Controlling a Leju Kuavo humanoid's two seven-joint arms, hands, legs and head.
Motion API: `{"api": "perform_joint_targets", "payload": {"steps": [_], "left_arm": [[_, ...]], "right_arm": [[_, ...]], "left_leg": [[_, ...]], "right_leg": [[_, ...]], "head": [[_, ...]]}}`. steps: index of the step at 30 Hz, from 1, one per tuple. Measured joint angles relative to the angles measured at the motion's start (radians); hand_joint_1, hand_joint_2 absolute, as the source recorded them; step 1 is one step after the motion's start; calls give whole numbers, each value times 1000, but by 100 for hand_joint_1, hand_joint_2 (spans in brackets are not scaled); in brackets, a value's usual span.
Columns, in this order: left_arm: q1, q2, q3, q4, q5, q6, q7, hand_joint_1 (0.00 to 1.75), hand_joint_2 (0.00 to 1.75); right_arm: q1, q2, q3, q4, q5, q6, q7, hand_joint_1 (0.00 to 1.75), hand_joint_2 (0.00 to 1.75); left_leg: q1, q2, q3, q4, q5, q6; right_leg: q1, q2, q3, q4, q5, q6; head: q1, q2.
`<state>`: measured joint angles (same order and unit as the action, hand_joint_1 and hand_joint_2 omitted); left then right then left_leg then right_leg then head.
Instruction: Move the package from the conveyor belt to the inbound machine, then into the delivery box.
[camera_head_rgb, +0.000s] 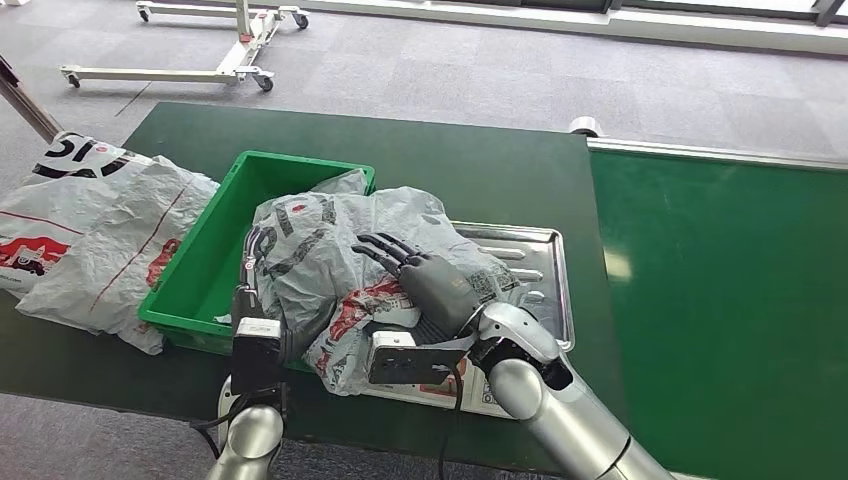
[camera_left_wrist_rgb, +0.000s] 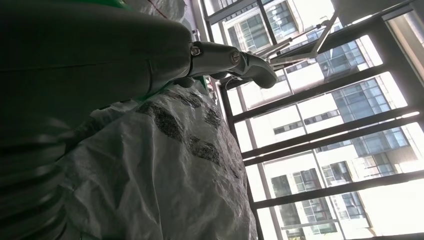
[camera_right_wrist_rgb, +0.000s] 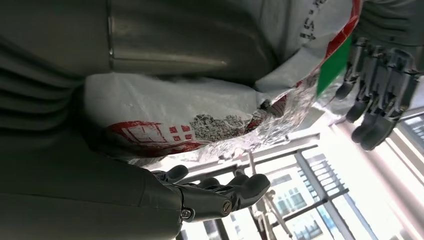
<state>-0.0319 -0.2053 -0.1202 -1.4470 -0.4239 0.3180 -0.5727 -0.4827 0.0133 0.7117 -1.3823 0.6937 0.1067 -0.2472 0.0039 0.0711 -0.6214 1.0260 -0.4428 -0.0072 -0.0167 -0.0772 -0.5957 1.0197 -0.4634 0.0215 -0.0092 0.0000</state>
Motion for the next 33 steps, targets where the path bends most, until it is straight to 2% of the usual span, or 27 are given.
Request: {"api": "perform_joint_targets", "payload": {"steps": [3, 7, 28, 33], "left_arm": [[8, 0, 0, -8, 0, 0, 4, 0, 175], [18, 1, 1, -12, -1, 0, 5, 0, 175], [31, 4, 2, -18, -9, -1, 5, 0, 175], [20, 7, 1, 4, -85, -62, 35, 0, 175]], "right_arm": [[-9, 5, -32, 19, -163, 76, -24, 0, 0], [-25, 9, -86, 47, -255, 120, -49, 0, 0], [-30, 12, -132, 88, -289, 146, -74, 0, 0], [-31, 12, -134, 95, -290, 144, -89, 0, 0]], "left_leg": [[0, 0, 0, 0, 0, 0], [0, 0, 0, 0, 0, 0], [0, 0, 0, 0, 0, 0], [0, 0, 0, 0, 0, 0]], "right_leg": [[0, 0, 0, 0, 0, 0], [0, 0, 0, 0, 0, 0], [0, 0, 0, 0, 0, 0], [0, 0, 0, 0, 0, 0]], "head": [[0, 0], [0, 0], [0, 0], [0, 0]]}}
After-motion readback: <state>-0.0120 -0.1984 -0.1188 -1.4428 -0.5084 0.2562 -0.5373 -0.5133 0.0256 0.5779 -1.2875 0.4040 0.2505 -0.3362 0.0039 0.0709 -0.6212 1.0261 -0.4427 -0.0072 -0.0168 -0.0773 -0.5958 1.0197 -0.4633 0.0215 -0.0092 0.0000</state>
